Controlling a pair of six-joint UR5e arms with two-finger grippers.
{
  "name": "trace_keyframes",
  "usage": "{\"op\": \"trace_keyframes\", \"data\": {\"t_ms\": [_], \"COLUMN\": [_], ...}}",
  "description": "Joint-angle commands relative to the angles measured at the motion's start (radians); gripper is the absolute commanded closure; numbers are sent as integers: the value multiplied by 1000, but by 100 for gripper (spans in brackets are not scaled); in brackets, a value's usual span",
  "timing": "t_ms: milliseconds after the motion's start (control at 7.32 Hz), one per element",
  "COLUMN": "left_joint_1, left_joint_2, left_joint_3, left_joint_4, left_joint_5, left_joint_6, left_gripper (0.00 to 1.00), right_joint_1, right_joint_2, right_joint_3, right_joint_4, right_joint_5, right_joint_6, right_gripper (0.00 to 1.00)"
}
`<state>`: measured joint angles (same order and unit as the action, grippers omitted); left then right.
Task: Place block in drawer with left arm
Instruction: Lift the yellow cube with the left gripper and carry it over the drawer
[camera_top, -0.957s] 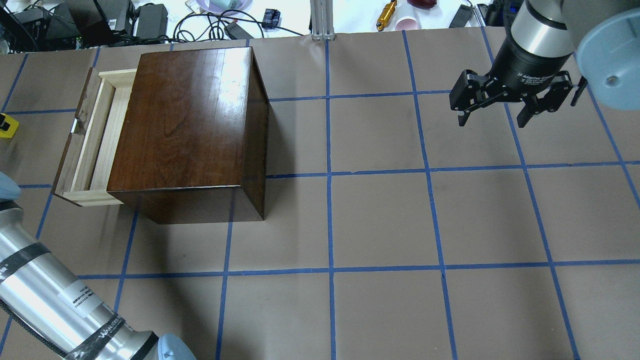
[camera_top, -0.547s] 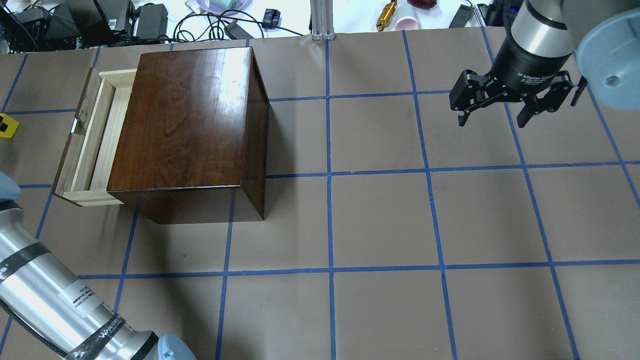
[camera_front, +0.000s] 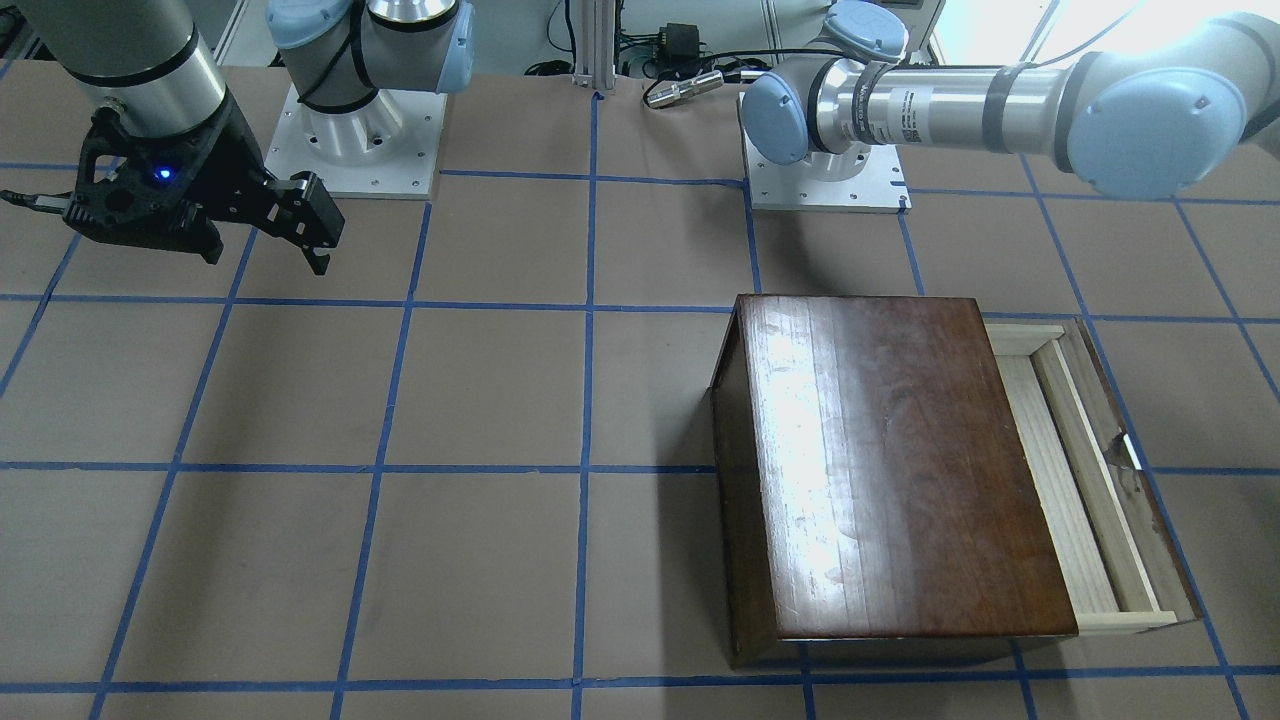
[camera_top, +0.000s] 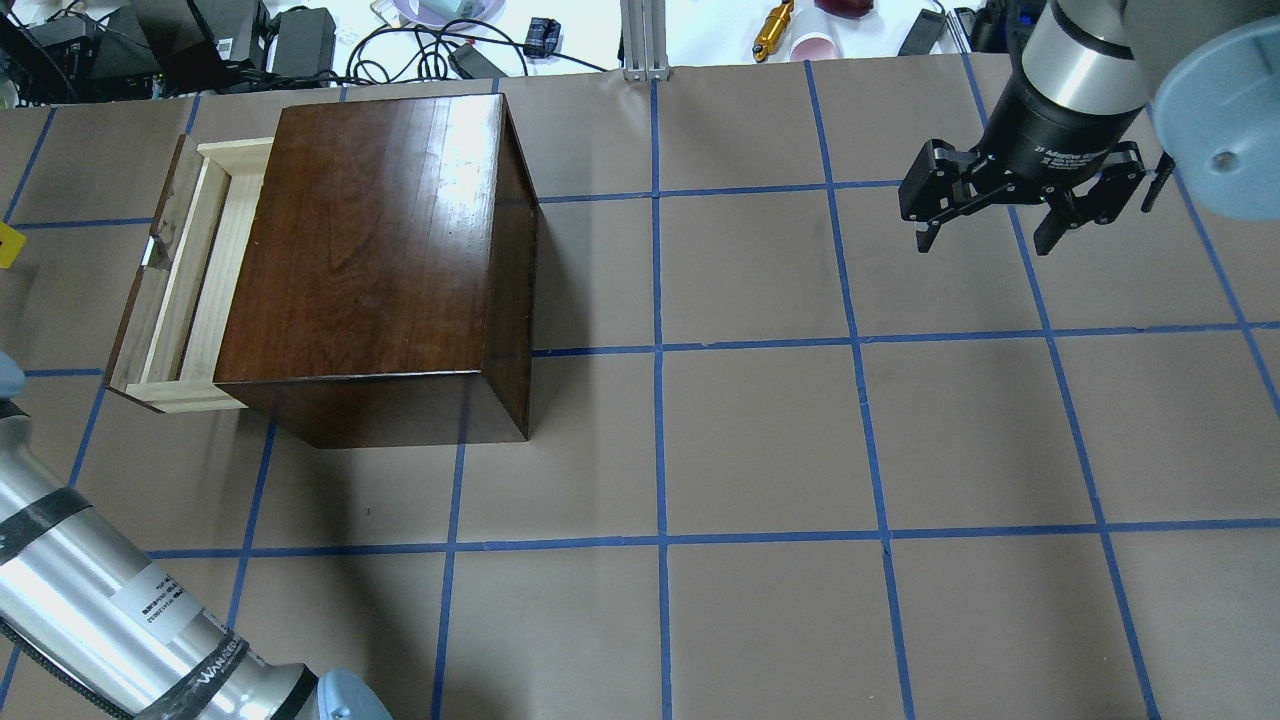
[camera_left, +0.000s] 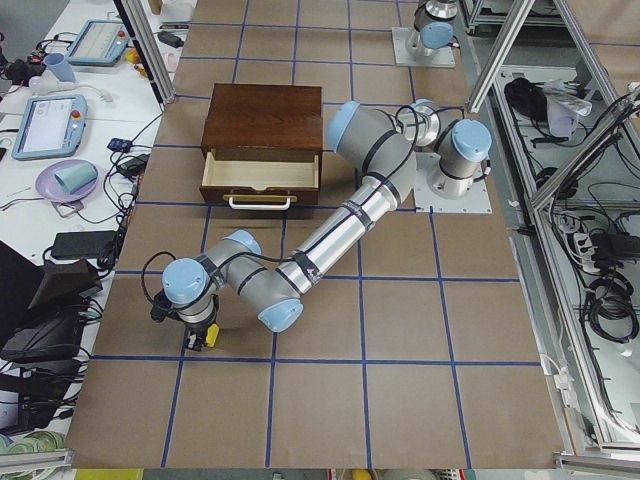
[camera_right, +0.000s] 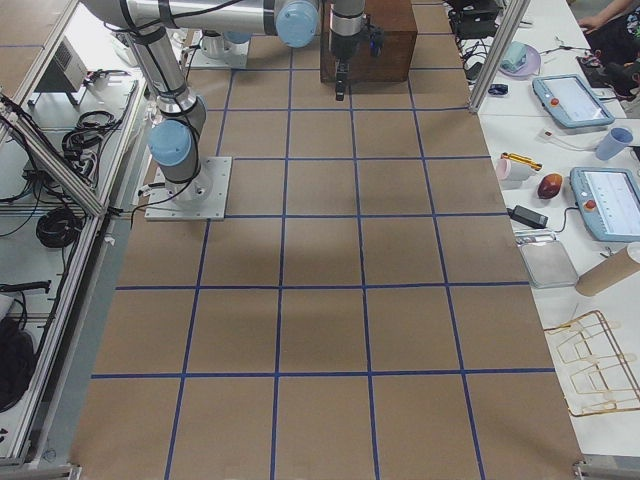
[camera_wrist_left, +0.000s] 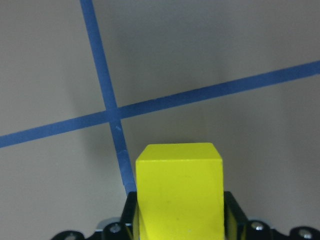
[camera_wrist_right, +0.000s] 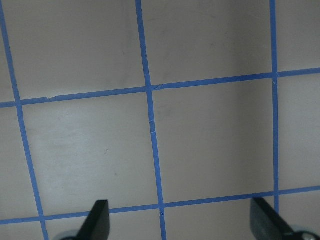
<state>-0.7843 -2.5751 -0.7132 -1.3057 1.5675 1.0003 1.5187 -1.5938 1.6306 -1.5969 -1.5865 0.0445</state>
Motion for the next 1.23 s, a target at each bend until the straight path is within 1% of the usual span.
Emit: {"op": "trace_keyframes", "data": {"t_ms": [0,137,410,683,957,1093], "left_joint_1": [-24,-47,-76,-145,-238,-280], "left_joint_2": [134,206,341,459,548,588], "left_joint_3": [-108,-174,-276,-360,-437,-480], "left_joint_4": [-70,-104,-180,-239,-262,-260], "left_joint_5": [9,28,25,20,16,14], "left_joint_6": [-44,-72,-222,-389,-542,-583], "left_gripper": [58,58,58,58,57,57], "right_joint_1": [0,0,0,0,0,0], "right_joint_2": [0,0,0,0,0,0], "right_joint_3": [0,0,0,0,0,0], "right_joint_4": [0,0,0,0,0,0], "right_joint_5": [0,0,0,0,0,0], "right_joint_6": [0,0,0,0,0,0], "right_gripper": [0,0,0,0,0,0]}}
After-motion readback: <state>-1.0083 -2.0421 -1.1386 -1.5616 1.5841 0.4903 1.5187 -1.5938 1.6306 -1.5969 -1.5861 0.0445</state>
